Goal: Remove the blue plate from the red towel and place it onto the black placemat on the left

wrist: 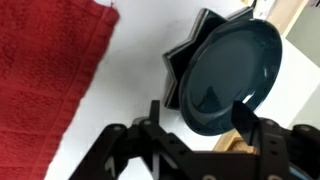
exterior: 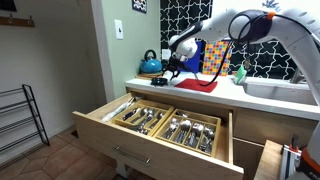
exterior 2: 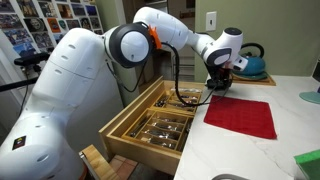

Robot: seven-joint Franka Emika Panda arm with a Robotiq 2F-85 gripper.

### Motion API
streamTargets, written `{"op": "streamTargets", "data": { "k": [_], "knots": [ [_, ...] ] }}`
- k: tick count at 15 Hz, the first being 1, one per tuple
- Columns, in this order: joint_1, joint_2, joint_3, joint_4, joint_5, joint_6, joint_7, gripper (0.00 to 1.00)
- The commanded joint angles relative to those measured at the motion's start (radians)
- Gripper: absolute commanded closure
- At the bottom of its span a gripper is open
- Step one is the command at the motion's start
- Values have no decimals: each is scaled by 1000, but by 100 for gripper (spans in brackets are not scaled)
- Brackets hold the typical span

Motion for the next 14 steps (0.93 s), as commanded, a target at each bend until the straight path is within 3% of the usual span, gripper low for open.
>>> {"op": "streamTargets", "data": {
  "k": [1, 5, 10, 14],
  "knots": [
    [-5, -36, -13, -16, -50, -30, 0, 0],
    [6, -124, -75, -83, -181, -83, -6, 0],
    [0, -281, -107, -190, -270, -208, -67, 0],
    [20, -423, -130, -323, -353, -220, -90, 0]
  ]
}}
